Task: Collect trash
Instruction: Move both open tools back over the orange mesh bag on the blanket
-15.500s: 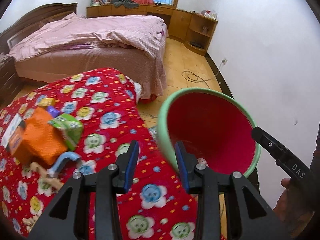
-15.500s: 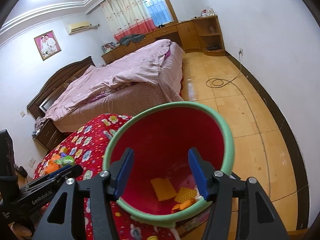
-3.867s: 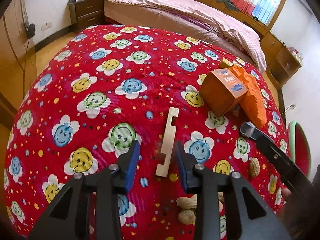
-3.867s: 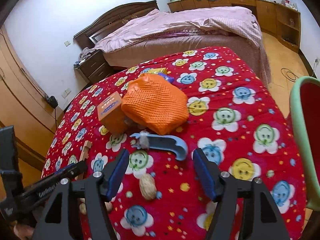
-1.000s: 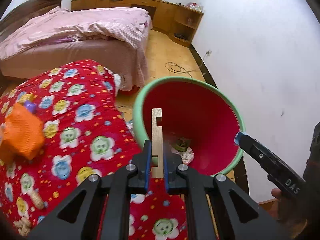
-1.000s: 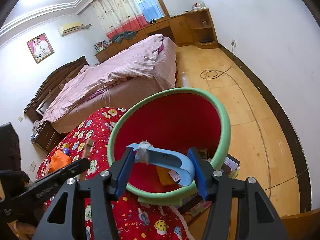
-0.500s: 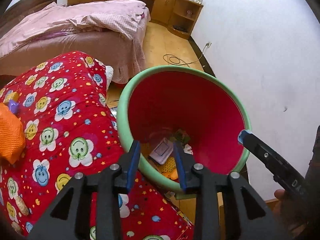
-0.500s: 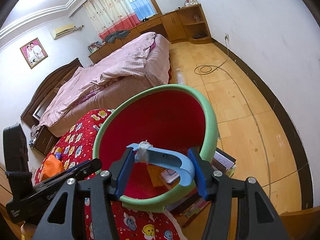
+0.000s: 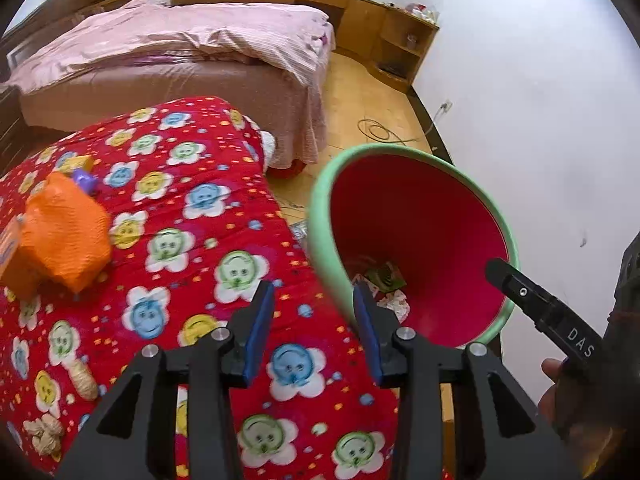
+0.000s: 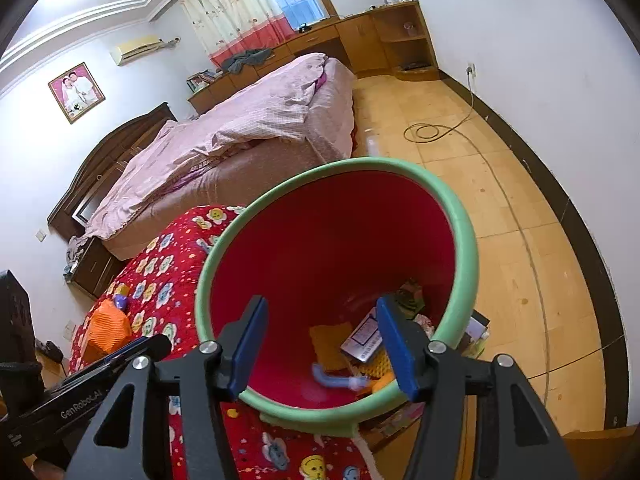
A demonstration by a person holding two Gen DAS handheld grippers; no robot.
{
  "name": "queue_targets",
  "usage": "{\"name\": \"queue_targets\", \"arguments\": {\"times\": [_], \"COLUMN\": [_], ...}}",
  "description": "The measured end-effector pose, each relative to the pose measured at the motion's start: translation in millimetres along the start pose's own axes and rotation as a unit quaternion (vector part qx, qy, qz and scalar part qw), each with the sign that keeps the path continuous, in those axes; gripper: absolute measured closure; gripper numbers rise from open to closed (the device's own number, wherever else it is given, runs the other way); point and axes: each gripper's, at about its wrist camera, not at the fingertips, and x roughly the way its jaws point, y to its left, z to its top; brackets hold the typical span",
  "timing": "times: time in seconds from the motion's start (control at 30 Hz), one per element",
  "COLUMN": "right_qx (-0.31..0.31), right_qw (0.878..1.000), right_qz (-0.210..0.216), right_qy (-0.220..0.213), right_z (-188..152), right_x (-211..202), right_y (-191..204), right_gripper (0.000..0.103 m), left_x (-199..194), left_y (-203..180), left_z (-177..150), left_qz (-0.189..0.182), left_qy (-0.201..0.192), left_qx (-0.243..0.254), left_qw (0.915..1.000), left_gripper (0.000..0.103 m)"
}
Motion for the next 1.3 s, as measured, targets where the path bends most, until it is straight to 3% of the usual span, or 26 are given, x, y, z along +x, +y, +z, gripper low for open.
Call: {"name": "queue_targets", "arguments": {"times": [0.37,0.63,0.9,1.3], "right_qx": [-0.029,-0.052,-0.086,-0.12], "right_qw": [0.999,0.998,0.993,0.985], "right_qz": [0.018,0.047,0.078,0.122], "right_qy": [-0.014,-0.008,-0.004,0.02], "right_z": [-1.4,0.3,-2.4,-13.9], "right_x": [-21.9,-30.9,-36.6,-16.8], "right_y": [32.4,70.6,121.6,192.9], "right_gripper": [0.032,0.032,0.031,0.028], "left_x": [-39.4,-81.0,-120.2,-136.2], "left_y": [31.4,65.6,112.9,185.8], "left_z": [-1.9,-1.8,-9.0,-17.5], "left_qz": [0.029,0.063,0.121,0.176], "left_qy": [-0.024,-0.046,-0.072,-0.073], "left_qx": [-0.022,-0.038,-0.055,-0.099], "left_qw": [0.999,0.9962,0.9885,0.9766], "left_gripper": [0.061,0.061,0.057,0.057]}}
